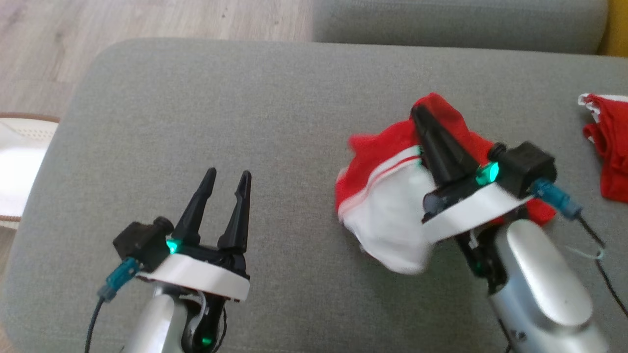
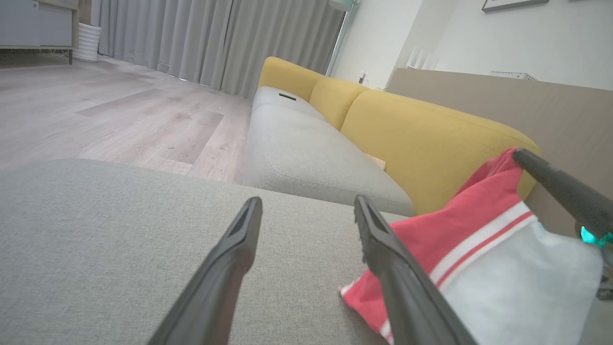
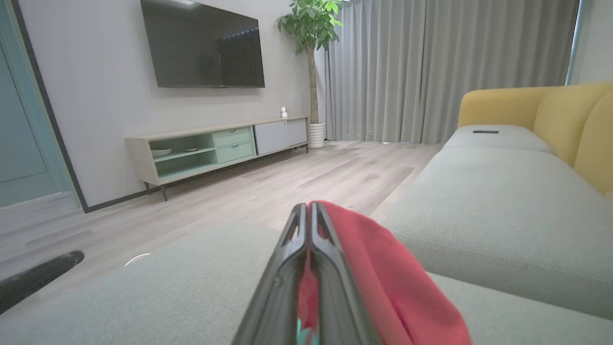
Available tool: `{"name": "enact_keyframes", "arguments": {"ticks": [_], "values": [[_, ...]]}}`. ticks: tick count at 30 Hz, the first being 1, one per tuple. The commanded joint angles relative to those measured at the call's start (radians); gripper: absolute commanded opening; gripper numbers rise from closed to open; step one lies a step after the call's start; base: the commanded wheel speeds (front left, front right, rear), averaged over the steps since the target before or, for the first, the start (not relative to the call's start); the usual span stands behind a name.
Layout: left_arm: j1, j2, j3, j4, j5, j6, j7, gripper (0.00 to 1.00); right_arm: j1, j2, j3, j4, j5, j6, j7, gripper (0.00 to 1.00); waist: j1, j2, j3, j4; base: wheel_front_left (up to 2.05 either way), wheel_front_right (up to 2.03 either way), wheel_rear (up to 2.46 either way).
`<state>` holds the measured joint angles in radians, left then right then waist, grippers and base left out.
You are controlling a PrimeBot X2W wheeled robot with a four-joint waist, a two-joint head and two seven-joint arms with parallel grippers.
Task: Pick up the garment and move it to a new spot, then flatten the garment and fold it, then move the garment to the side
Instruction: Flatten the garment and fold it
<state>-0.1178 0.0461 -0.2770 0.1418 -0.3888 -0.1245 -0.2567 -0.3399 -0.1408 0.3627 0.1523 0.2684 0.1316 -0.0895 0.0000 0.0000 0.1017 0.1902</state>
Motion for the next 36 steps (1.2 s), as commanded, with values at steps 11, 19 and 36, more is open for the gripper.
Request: {"name": "enact_keyframes", "arguments": {"ticks": [11, 19, 36], "values": [[-0.003, 0.004, 0.026, -0.034, 0.002, -0.006, -0.005, 1.0, -0.169, 0.005, -0.071, -0.068, -0.027, -0.001, 0.165, 0.0, 0.0, 0.0, -0.033, 0.055, 0.0, 0.0, 0.0], [-0.024, 0.004, -0.013, -0.037, -0.017, -0.006, -0.005, 1.0, -0.286, 0.01, -0.128, 0.058, -0.128, -0.001, 0.259, 0.0, 0.0, 0.0, 0.024, 0.139, 0.0, 0.0, 0.0], [-0.095, 0.004, -0.094, -0.04, -0.089, -0.006, -0.005, 1.0, -0.84, -0.006, -0.146, 0.826, -0.313, -0.001, 0.19, 1.0, 0.0, 0.0, 0.132, 0.287, 0.0, 0.0, 0.0]]}}
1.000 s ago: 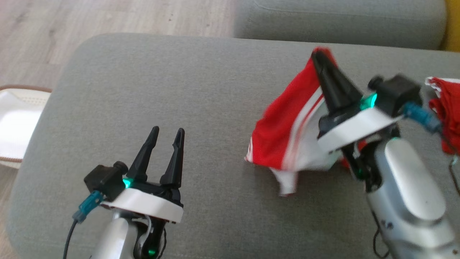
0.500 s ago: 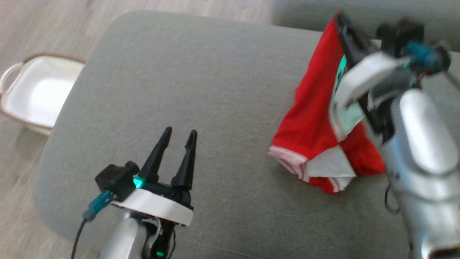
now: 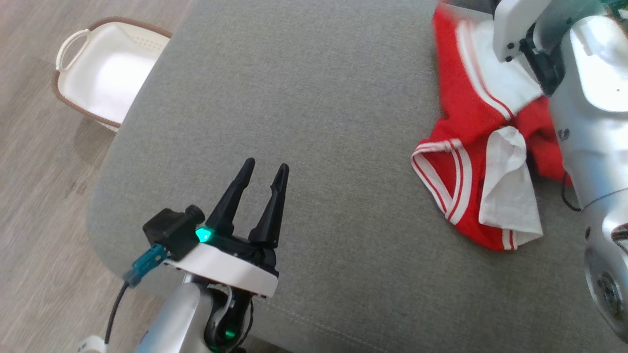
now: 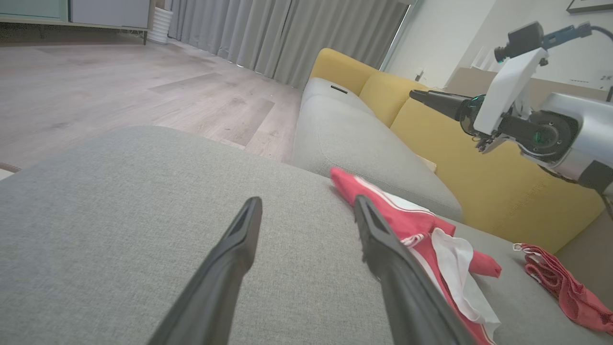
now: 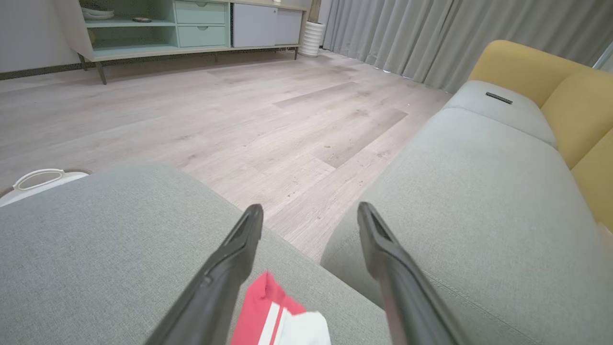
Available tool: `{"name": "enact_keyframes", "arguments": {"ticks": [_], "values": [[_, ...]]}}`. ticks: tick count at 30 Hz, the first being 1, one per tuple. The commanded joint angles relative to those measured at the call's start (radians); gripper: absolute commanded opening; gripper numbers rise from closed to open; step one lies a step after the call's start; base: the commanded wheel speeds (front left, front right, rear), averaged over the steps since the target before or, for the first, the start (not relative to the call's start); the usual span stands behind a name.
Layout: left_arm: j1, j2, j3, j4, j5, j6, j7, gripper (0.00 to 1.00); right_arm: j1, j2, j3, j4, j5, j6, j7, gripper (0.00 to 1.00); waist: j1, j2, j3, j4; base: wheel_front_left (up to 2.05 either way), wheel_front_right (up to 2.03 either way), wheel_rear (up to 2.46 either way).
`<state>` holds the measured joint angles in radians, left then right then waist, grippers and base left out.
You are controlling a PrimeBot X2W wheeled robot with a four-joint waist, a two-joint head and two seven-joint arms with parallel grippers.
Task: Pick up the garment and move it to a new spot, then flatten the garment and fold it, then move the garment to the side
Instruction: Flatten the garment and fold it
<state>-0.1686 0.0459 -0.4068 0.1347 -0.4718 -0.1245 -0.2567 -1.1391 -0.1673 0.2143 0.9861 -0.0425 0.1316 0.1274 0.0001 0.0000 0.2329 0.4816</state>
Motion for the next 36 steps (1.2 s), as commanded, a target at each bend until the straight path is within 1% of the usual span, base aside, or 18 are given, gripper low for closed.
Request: {"name": "enact_keyframes", "arguments": {"ticks": [1, 4, 7, 9, 10, 11, 16, 20, 22, 27, 31, 36], "values": [[-0.045, 0.004, 0.04, -0.033, -0.007, -0.006, -0.005, 1.0, -0.048, 0.025, 0.003, 0.017, 0.002, -0.001, -0.045, 1.0, -0.0001, 0.0, -0.001, -0.011, 0.0, 0.0, 0.0], [-0.045, 0.004, 0.058, -0.033, -0.002, -0.006, -0.005, 1.0, -0.048, 0.035, 0.026, 0.074, 0.019, -0.001, -0.097, 1.0, -0.0001, 0.0, -0.012, -0.042, 0.0, 0.0, 0.0], [-0.045, 0.004, 0.077, -0.034, 0.009, -0.006, -0.005, 1.0, -0.028, 0.037, 0.058, 0.103, 0.053, -0.001, -0.164, 1.0, -0.0001, 0.0, -0.029, -0.081, 0.0, 0.0, 0.0], [-0.044, 0.004, 0.094, -0.037, 0.016, -0.006, -0.005, 1.0, -0.003, 0.037, 0.08, 0.107, 0.089, -0.001, -0.216, 1.0, -0.0001, 0.0, -0.043, -0.112, 0.0, 0.0, 0.0], [-0.044, 0.004, 0.094, -0.037, 0.016, -0.006, -0.005, 1.0, -0.003, 0.037, 0.08, 0.107, 0.089, -0.001, -0.216, 1.0, -0.0001, 0.0, -0.043, -0.112, 0.0, 0.0, 0.0], [-0.044, 0.004, 0.102, -0.039, 0.019, -0.006, -0.005, 1.0, 0.012, 0.036, 0.092, 0.106, 0.109, -0.001, -0.241, 1.0, -0.0001, 0.0, -0.05, -0.129, 0.0, 0.0, 0.0], [-0.041, 0.004, 0.139, -0.054, 0.037, -0.006, -0.005, 1.0, 0.117, 0.007, 0.154, 0.064, 0.209, -0.001, -0.335, 1.0, -0.0001, 0.0, -0.086, -0.211, 0.0, 0.0, 0.0], [-0.031, 0.004, 0.164, -0.065, 0.049, -0.006, -0.005, 1.0, 0.221, -0.025, 0.173, -0.024, 0.29, -0.001, -0.37, 1.0, -0.0001, 0.0, -0.113, -0.275, 0.0, 0.0, 0.0], [-0.026, 0.004, 0.177, -0.068, 0.054, -0.006, -0.005, 1.0, 0.28, -0.041, 0.165, -0.08, 0.323, -0.001, -0.378, 1.0, -0.0001, 0.0, -0.125, -0.302, 0.0, 0.0, 0.0], [-0.012, 0.004, 0.194, -0.072, 0.06, -0.006, -0.005, 1.0, 0.449, -0.058, 0.131, -0.239, 0.359, -0.001, -0.386, 1.0, -0.0001, 0.0, -0.141, -0.357, 0.0, 0.0, 0.0], [0.002, 0.004, 0.192, -0.069, 0.062, -0.006, -0.005, 1.0, 0.592, -0.042, 0.055, -0.36, 0.358, -0.001, -0.388, 1.0, -0.0001, 0.0, -0.15, -0.383, 0.0, 0.0, 0.0], [0.02, 0.004, 0.188, -0.057, 0.07, -0.006, -0.005, 1.0, 0.753, 0.019, -0.039, -0.487, 0.319, -0.001, -0.388, 1.0, -0.0001, 0.0, -0.152, -0.411, 0.0, 0.0, 0.0]]}}
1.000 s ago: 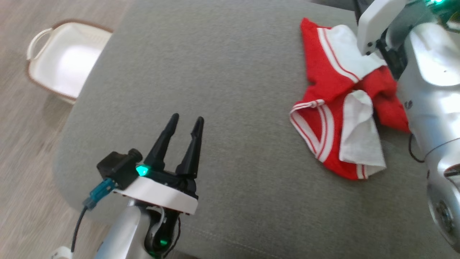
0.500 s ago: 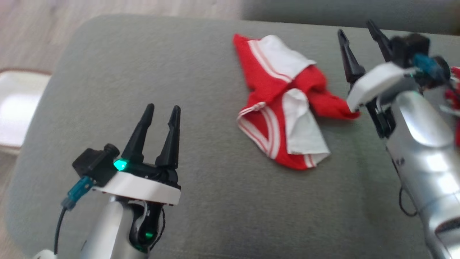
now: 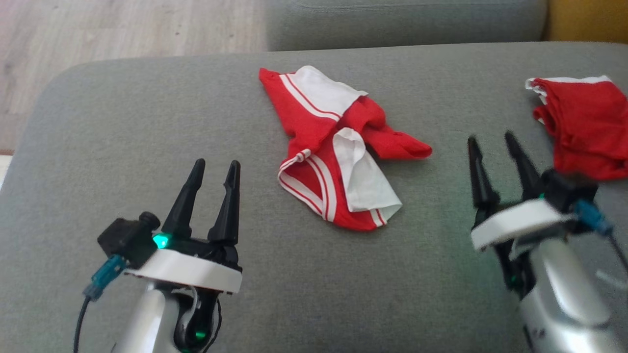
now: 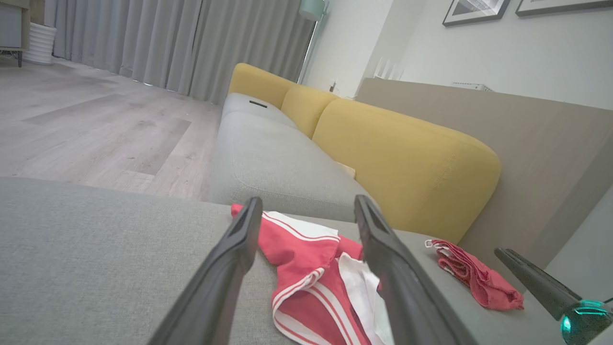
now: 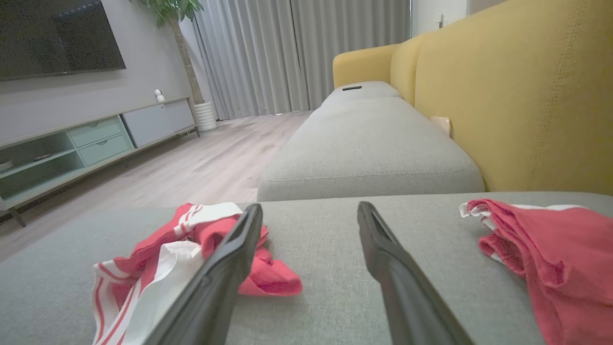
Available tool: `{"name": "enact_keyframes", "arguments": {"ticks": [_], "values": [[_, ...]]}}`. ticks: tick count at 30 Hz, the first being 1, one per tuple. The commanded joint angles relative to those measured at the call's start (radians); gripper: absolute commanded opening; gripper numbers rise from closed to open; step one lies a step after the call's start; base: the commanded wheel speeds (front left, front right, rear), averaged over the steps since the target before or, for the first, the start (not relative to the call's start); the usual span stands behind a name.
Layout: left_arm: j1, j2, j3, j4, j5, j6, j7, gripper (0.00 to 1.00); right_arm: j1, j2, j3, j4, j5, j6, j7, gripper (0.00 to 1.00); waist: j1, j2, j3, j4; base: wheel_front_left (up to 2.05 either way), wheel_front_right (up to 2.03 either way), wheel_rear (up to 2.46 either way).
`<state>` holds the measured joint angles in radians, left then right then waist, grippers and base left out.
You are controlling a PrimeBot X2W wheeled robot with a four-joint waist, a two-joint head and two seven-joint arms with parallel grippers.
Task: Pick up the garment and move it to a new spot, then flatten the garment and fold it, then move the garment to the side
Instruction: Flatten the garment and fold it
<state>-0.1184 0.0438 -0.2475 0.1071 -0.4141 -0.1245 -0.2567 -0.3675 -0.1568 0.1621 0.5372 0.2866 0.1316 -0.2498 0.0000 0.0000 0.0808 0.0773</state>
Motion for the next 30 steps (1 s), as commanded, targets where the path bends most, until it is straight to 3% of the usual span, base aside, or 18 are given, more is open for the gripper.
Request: {"name": "enact_keyframes", "arguments": {"ticks": [1, 9, 14, 22, 30], "values": [[-0.028, 0.006, 0.03, -0.026, 0.015, -0.006, -0.005, 1.0, 0.003, 0.019, -0.001, -0.058, -0.02, -0.001, -0.008, 1.0, 0.0, 0.0, 0.002, -0.013, 0.0, 0.0, 0.0], [-0.092, 0.011, -0.011, 0.034, 0.083, -0.006, -0.005, 1.0, 0.076, 0.07, -0.058, -0.21, -0.075, -0.001, 0.053, 1.0, 0.0, 0.0, 0.046, -0.07, 0.0, 0.0, 0.0], [-0.212, 0.031, -0.082, 0.192, 0.157, -0.006, -0.005, 1.0, 0.09, 0.082, -0.061, -0.269, -0.089, -0.001, 0.086, 1.0, 0.0, 0.0, 0.088, -0.118, 0.0, 0.0, 0.0], [-0.381, 0.035, -0.115, 0.448, 0.226, 0.004, -0.005, 1.0, 0.088, 0.092, -0.067, -0.308, -0.097, -0.001, 0.104, 1.0, 0.0, 0.0, 0.139, -0.179, 0.0, 0.0, 0.0], [-0.479, 0.054, -0.097, 0.568, 0.253, 0.038, -0.005, 1.0, 0.072, 0.099, -0.079, -0.325, -0.089, -0.001, 0.105, 1.0, 0.0, 0.0, 0.175, -0.22, 0.0, 0.0, 0.0]]}}
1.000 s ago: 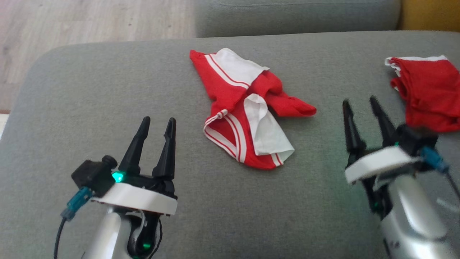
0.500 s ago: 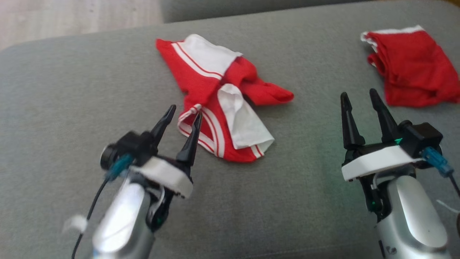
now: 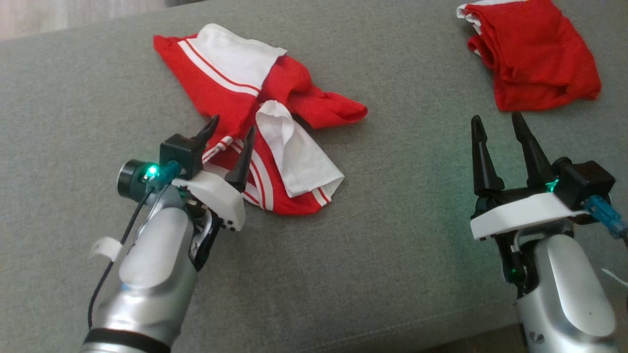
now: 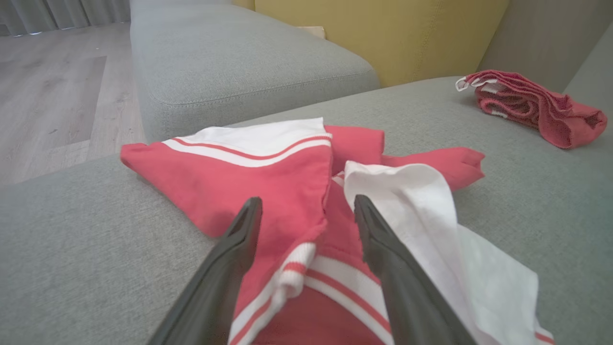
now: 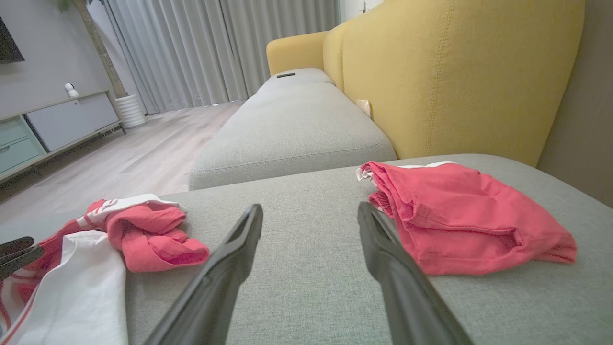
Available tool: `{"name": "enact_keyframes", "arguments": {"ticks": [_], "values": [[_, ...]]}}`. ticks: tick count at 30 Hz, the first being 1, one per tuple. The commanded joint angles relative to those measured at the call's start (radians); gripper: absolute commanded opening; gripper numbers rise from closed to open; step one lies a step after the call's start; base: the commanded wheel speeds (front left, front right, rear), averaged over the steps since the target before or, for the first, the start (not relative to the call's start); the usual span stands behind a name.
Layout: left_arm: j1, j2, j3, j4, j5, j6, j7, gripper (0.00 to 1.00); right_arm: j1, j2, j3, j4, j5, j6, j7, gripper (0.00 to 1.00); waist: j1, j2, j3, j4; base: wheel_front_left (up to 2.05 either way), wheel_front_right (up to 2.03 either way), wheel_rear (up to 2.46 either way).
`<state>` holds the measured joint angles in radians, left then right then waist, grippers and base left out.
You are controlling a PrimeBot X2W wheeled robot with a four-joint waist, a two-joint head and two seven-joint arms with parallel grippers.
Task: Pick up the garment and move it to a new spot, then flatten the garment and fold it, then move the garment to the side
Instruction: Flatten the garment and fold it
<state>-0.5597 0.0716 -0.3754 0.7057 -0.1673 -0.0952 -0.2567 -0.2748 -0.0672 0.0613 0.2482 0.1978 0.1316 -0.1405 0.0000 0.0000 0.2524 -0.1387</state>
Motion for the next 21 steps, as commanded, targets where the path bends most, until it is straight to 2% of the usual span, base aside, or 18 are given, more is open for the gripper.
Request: {"name": "enact_keyframes", "arguments": {"ticks": [1, 3, 5, 6, 12, 16, 21], "values": [[-0.044, 0.028, 0.03, -0.022, 0.009, 0.008, -0.005, 1.0, -0.022, 0.01, 0.022, -0.037, 0.0, -0.001, -0.005, 1.0, 0.0, 0.0, 0.006, -0.006, 0.0, 0.0, 0.0], [-0.058, 0.035, 0.029, -0.007, 0.015, 0.006, -0.005, 1.0, -0.025, 0.011, 0.022, -0.038, 0.0, -0.001, -0.006, 1.0, 0.0, 0.0, 0.012, -0.01, 0.0, 0.0, 0.0], [-0.072, 0.039, 0.047, -0.01, 0.009, 0.014, -0.005, 0.29, -0.027, 0.012, 0.022, -0.039, 0.0, -0.001, -0.007, 1.0, 0.0, 0.0, 0.017, -0.01, 0.0, 0.0, 0.0], [-0.077, 0.042, 0.055, -0.015, 0.007, 0.017, -0.005, 0.0, -0.028, 0.013, 0.022, -0.039, -0.001, -0.001, -0.007, 1.0, 0.0, 0.0, 0.019, -0.009, 0.0, 0.0, 0.0], [-0.115, 0.081, 0.116, -0.032, -0.013, 0.024, -0.005, 0.0, -0.033, 0.014, 0.022, -0.042, -0.006, -0.001, -0.006, 1.0, 0.0, 0.0, 0.026, 0.012, 0.0, 0.0, 0.0], [-0.195, 0.17, 0.181, -0.011, -0.038, 0.011, -0.005, 0.0, -0.049, 0.015, 0.034, -0.046, -0.008, -0.001, 0.0, 1.0, 0.0, 0.0, 0.039, 0.024, 0.0, 0.0, 0.0], [-0.323, 0.287, 0.211, 0.084, -0.045, -0.007, 0.023, 0.0, -0.07, 0.016, 0.06, -0.044, -0.01, -0.001, 0.007, 1.0, 0.0, 0.0, 0.056, 0.02, 0.0, 0.0, 0.0]]}}
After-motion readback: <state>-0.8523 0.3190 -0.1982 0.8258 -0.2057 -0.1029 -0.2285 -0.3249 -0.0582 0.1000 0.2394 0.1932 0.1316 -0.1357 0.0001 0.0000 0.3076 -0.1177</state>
